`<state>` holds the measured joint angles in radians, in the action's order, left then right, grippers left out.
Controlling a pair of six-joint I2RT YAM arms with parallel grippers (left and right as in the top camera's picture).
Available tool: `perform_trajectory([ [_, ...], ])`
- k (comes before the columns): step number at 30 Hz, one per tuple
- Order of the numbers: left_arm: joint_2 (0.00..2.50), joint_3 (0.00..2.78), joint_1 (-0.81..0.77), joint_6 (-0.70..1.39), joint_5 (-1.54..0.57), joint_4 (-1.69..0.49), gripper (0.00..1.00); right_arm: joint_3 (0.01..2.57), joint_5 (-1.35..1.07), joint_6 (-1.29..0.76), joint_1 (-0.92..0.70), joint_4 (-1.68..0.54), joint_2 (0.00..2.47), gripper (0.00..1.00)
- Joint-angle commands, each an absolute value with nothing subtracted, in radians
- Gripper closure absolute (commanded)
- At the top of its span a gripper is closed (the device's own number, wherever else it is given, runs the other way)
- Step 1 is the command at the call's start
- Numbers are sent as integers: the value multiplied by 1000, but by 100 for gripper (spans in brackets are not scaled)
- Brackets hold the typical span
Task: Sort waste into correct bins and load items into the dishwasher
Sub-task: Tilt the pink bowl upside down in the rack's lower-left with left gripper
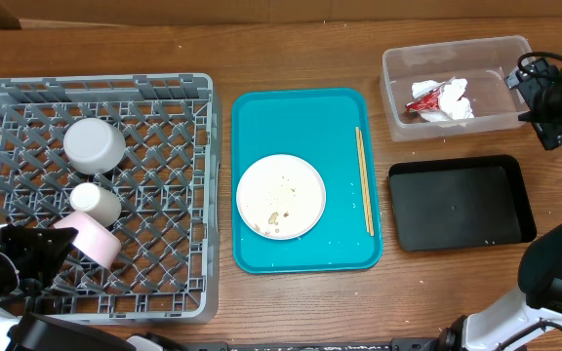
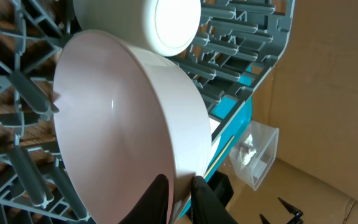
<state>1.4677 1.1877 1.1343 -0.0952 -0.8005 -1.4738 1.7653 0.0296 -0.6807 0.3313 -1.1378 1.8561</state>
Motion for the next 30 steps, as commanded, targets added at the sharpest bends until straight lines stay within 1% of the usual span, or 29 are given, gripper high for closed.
perform_trajectory([
  [1, 1466, 1181, 1141, -69, -762, -1476, 85, 1768, 31, -682, 327, -1132, 1846, 0],
  [6, 1466, 1184, 1164, -64, -767, -1460, 83, 1768, 31, -682, 327, -1132, 1846, 0],
  [8, 1466, 1185, 1173, -64, -766, -1458, 81, 1768, 31, -682, 327, -1132, 1846, 0],
  [12, 1466, 1185, 1180, -63, -766, -1424, 67, 1768, 31, -682, 327, -1132, 1846, 0],
  [18, 1466, 1185, 1180, -62, -739, -1394, 64, 1768, 31, -682, 327, -1132, 1846, 0],
  [25, 1466, 1215, 1204, 0, -714, -1374, 64, 1768, 31, -682, 327, -1132, 1846, 0],
  [30, 1466, 1293, 1258, 7, -710, -1400, 59, 1768, 31, -682, 327, -1132, 1846, 0],
])
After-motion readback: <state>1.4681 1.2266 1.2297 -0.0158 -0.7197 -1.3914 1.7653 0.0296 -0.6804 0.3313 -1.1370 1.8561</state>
